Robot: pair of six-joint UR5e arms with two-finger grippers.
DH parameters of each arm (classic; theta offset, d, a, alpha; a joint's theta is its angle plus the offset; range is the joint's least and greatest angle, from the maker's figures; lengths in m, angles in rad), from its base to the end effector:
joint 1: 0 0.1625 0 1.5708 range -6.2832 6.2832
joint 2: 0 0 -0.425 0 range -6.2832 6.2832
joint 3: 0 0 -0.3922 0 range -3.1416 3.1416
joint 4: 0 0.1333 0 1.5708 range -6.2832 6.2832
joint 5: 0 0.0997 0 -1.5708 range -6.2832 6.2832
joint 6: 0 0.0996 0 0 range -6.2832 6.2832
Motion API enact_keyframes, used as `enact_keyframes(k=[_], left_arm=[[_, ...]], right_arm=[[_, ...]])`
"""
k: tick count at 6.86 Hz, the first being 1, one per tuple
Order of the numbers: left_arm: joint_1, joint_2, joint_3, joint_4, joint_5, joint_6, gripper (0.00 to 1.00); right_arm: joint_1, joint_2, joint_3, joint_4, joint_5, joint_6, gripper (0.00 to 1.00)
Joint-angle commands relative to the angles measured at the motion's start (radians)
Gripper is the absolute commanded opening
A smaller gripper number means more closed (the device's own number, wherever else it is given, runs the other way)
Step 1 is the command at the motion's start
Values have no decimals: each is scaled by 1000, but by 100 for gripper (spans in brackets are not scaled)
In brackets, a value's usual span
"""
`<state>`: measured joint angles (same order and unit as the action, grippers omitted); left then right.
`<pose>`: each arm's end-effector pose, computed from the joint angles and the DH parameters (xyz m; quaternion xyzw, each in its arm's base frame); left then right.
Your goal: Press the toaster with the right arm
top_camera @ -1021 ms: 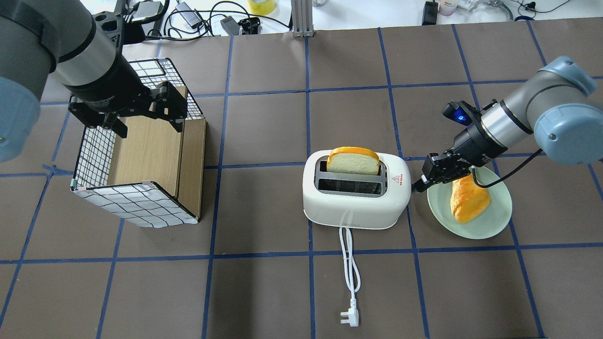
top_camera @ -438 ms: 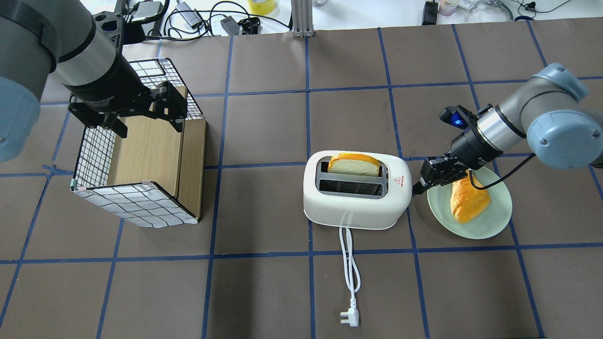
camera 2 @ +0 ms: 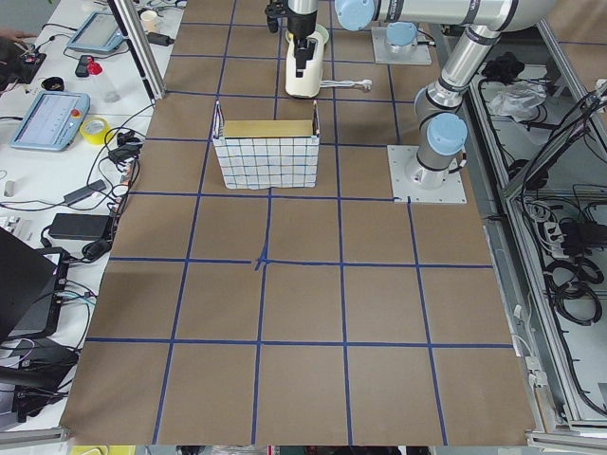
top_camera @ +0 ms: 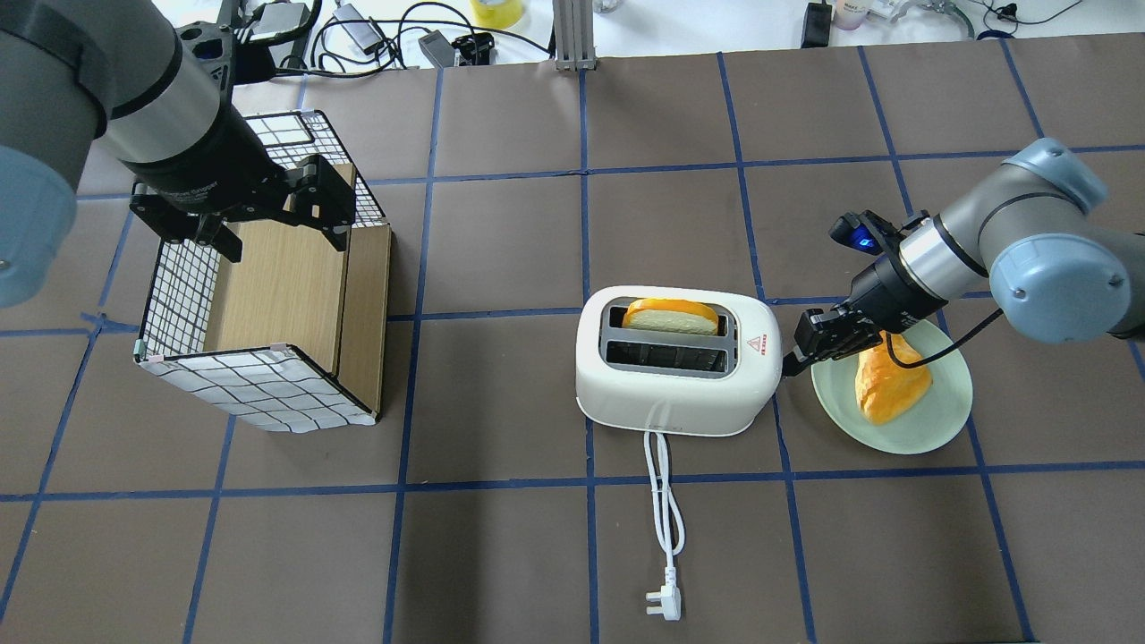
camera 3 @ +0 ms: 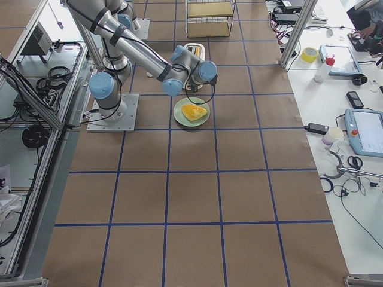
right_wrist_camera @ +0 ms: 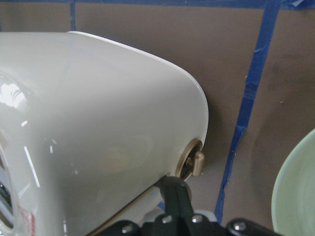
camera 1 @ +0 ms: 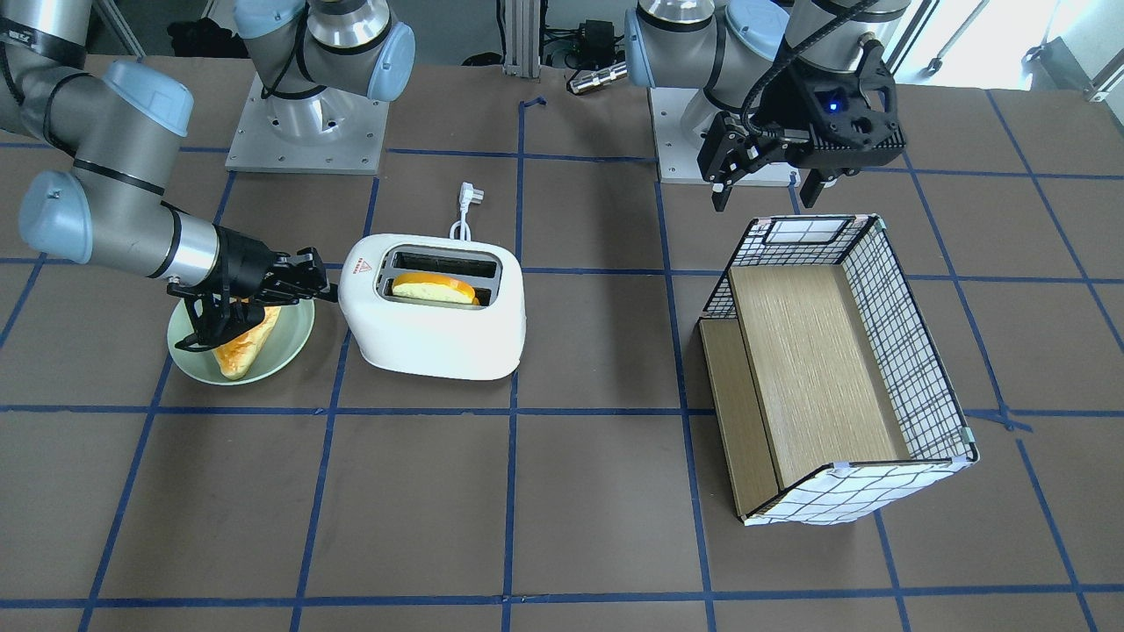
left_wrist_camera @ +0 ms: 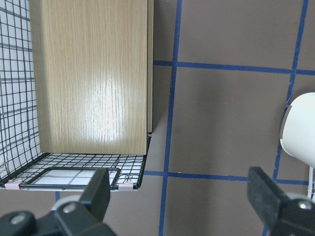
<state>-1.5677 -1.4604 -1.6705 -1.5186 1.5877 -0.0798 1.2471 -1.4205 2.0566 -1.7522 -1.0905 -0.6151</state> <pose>-0.1302 -0.4515 0.4960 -0.0417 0.9986 -0.0317 0.0072 0.0333 -0.4646 0.2266 -0.0843 0.9441 0.0904 0.3057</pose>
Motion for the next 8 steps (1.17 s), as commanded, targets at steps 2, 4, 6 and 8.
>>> enact_keyframes(k=[2,4,6,8], left_arm=[[0,0,0,0,0,0,100],[0,0,0,0,0,0,100],[0,0,0,0,0,0,100],[0,0,0,0,0,0,100]], right_arm=[[0,-11,-9,-3,-5,20,0],[5,-61,-99,25,-104,208,0],[15,-96,-201,86,-150,320,0],[75,-107,-368,109,-230,485,8]])
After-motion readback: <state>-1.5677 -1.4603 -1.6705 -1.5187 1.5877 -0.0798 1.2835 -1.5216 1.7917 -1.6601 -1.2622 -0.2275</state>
